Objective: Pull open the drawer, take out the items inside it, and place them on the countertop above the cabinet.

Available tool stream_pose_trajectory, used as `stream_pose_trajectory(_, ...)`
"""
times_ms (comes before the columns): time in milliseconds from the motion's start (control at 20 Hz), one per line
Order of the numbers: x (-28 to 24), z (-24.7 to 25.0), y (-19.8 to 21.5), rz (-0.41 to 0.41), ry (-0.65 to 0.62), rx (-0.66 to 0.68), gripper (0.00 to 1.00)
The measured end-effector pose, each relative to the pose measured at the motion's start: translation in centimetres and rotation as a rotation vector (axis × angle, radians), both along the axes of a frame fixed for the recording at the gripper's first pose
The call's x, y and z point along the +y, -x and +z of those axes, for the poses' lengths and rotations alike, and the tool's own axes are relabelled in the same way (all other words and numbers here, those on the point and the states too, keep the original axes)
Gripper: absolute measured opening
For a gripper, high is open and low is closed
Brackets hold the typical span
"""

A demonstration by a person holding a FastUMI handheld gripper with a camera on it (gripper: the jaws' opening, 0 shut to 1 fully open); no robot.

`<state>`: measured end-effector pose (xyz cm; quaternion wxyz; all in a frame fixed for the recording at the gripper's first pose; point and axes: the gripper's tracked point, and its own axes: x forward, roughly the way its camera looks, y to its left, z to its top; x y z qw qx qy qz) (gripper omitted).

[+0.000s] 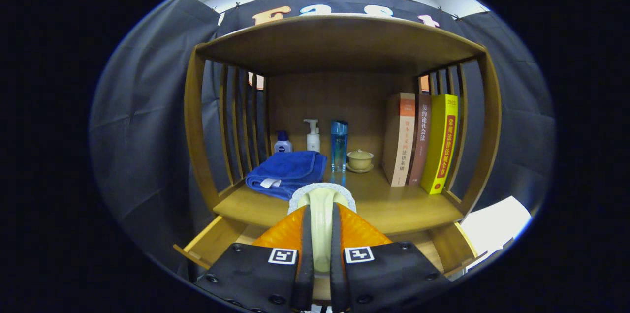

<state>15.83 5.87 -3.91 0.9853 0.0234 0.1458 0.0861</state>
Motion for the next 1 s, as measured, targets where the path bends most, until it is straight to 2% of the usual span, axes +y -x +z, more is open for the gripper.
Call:
stream_pose_trajectory(150,-1.7,0.3,-4.8,-0.066,0.012,0.027,0.22)
stream_pose_trajectory(350,-2.5,-3.0,-8.9,-0.102,0.035,0.134,0.22)
stream_pose_trajectory(500,-2.1,-6.7,-10.2,-0.100,0.061,0.228,0.22)
stream_pose_trajectory(850,-2.2,-9.5,-12.0,-0.127,0.073,0.281,0.22)
stream_pose_trajectory(1000,-2.1,-11.8,-11.5,-0.135,0.061,0.350,0.23)
